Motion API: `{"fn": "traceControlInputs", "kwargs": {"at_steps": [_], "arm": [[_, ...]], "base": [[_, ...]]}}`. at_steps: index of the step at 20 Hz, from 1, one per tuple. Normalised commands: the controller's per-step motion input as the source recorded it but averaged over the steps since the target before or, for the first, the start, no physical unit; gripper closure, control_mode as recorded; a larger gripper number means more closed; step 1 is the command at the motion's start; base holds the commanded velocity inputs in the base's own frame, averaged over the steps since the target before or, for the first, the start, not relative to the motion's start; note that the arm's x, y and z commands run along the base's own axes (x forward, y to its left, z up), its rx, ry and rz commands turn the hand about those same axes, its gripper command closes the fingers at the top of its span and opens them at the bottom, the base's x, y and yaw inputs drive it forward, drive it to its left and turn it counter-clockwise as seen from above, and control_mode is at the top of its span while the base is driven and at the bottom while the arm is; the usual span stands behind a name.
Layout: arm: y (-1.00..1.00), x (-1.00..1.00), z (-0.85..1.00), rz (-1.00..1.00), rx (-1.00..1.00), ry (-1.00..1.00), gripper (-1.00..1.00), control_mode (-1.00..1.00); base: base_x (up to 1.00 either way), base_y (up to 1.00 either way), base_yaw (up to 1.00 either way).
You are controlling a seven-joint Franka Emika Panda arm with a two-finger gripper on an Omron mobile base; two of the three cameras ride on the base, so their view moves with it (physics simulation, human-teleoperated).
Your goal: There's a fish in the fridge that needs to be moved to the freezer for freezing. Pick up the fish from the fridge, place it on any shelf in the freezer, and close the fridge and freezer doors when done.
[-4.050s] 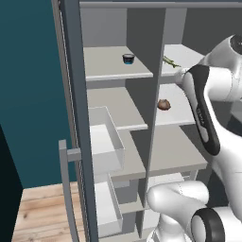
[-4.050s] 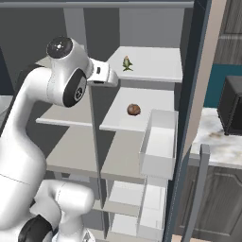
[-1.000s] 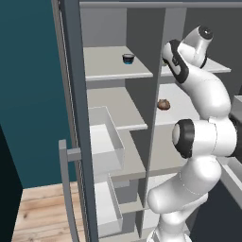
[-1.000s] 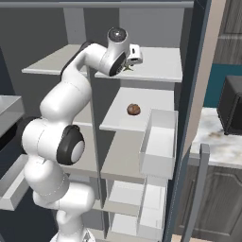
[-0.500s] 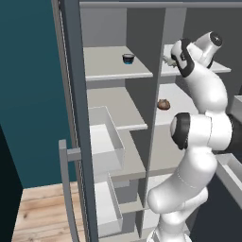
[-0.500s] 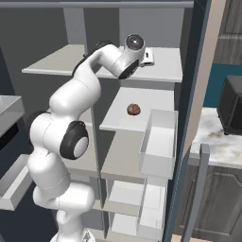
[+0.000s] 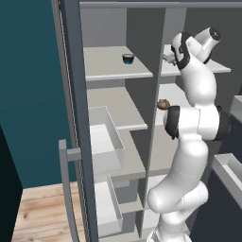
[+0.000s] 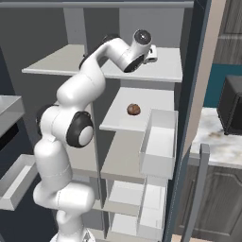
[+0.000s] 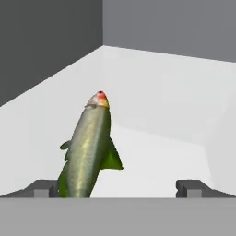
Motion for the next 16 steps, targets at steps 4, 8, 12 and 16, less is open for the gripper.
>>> {"fn": "traceControlInputs", "kwargs": {"at_steps": [4,8,12,16], "arm": [[0.12,0.28,-0.14,0.02,-0.03,0.04,-1.00,-1.00],[0.09,0.10,-0.71,0.08,-0.08,0.05,-1.00,-1.00],[0.23,-0.11,-1.00,0.18,-0.12,0.00,1.00,-1.00],[0.06,-0.01,-1.00,0.18,-0.07,0.07,1.00,-1.00]], "base": [[0.00,0.00,0.00],[0.00,0.00,0.00],[0.00,0.00,0.00],[0.00,0.00,0.00]]}}
